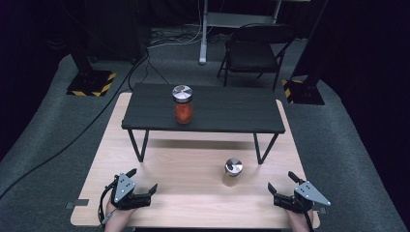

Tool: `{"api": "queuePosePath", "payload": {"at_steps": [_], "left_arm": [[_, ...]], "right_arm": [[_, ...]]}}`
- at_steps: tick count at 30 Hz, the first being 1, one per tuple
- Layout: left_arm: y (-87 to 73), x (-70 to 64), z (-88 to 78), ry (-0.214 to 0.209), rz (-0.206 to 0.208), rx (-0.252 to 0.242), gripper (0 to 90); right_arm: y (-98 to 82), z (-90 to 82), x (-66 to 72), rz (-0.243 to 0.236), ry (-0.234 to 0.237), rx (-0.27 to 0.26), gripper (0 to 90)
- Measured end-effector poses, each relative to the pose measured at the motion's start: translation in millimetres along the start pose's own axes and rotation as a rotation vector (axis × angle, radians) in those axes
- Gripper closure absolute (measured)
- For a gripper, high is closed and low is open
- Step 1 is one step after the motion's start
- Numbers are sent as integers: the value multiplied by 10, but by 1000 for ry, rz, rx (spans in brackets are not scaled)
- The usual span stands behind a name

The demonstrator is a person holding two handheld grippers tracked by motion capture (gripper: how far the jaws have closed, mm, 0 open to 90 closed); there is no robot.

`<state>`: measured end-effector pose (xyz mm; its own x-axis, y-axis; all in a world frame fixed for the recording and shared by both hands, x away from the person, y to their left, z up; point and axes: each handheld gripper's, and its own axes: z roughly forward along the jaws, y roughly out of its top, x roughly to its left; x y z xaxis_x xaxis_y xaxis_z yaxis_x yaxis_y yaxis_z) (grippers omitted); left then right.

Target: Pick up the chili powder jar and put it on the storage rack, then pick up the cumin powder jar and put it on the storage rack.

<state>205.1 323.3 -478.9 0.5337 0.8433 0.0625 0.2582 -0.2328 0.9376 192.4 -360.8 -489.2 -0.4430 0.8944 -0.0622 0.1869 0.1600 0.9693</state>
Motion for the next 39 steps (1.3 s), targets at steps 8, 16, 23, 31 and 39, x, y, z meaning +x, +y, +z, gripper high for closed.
{"api": "queuePosePath", "payload": {"at_steps": [8,16,23,31,39], "left_arm": [[4,-1,3,-1,-2,2,50],[7,-4,4,0,1,4,50],[3,-6,0,1,4,1,50],[4,-8,1,1,4,2,50],[10,-7,5,1,3,5,51]], "right_arm": [[2,1,0,0,0,1,59],[-2,-1,-1,-1,1,-1,59],[-3,7,-11,0,7,-3,57],[-20,7,-21,-2,16,-14,55],[-36,23,-32,-3,57,-29,49]]}}
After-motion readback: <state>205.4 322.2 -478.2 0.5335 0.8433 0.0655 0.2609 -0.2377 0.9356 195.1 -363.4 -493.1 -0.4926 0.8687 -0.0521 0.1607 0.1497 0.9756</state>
